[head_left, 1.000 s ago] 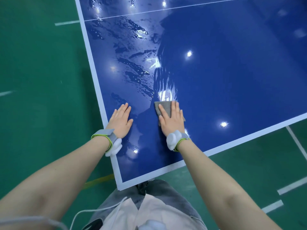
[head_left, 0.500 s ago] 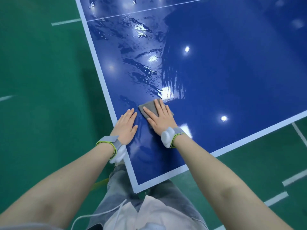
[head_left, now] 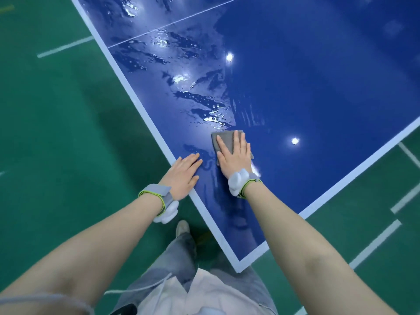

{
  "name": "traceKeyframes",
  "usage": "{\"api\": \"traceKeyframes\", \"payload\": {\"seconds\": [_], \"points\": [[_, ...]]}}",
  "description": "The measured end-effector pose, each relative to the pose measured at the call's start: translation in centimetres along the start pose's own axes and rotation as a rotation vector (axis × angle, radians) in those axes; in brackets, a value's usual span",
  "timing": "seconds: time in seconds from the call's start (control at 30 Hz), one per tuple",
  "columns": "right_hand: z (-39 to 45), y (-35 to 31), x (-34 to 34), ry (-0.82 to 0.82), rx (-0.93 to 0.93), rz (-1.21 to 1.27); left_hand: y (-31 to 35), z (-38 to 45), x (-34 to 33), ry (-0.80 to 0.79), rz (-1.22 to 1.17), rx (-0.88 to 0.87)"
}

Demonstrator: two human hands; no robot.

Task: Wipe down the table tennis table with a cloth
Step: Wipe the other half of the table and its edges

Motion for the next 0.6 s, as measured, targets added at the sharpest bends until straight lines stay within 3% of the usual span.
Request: {"api": "traceKeyframes", "payload": {"seconds": [0.2,0.3,0.47,0.6], "points": [[-1.1,-0.6,-0.4,-0.033,0.2,-0.016,-3.0,1.9,1.6,0.039,-0.088,0.048],[-0.2,0.6,0.4,-0.022,0.038,0.083,-4.6,2.1,2.5,0.066,-0.203,0.112],[2.2,0.6,0.9,0.036,-0.261,0.156,-6.0,2.0,3.0,0.069,-0.212,0.051],[2.3,-2.1,0.3,0.025,-0.211,0.11,-6.3,2.1,3.0,0.096,-0.262,0.055]]}}
Point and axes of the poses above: each hand's wrist, its own z-axis towards the middle knuckle, its own x-axis out of the back of the hand, y = z × x, the point moved 1 cm from there along z, towards the middle knuckle, and after that the axes turned 8 degrees about -y, right-handed, at the moved point
